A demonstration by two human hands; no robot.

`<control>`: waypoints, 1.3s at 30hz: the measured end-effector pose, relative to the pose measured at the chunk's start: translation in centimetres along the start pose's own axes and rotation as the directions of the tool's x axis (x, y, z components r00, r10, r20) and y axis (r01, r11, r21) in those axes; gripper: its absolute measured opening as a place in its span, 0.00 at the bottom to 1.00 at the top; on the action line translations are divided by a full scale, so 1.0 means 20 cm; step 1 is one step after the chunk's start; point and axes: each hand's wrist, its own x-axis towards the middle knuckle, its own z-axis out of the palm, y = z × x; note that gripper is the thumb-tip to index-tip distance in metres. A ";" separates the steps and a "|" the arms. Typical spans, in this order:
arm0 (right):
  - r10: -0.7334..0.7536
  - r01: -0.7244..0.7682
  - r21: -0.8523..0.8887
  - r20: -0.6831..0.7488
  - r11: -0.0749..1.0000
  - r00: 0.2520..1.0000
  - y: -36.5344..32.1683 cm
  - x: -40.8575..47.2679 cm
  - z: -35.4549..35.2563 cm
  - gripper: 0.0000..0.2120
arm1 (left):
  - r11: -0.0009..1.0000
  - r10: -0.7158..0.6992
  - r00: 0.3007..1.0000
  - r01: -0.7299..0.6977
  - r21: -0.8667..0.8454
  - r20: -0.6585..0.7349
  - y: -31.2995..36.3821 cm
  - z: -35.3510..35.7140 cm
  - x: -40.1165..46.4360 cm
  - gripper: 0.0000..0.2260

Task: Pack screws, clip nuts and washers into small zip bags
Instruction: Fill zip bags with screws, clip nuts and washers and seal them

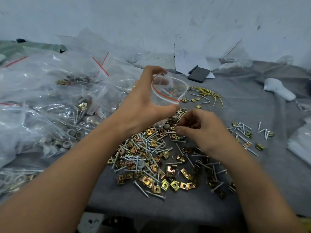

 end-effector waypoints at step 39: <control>-0.289 0.489 0.356 -0.485 0.796 0.825 -0.10 -0.05 -0.09 0.11 | 0.987 0.107 0.989 -0.119 0.111 0.104 0.04 0.04 -0.03 0.37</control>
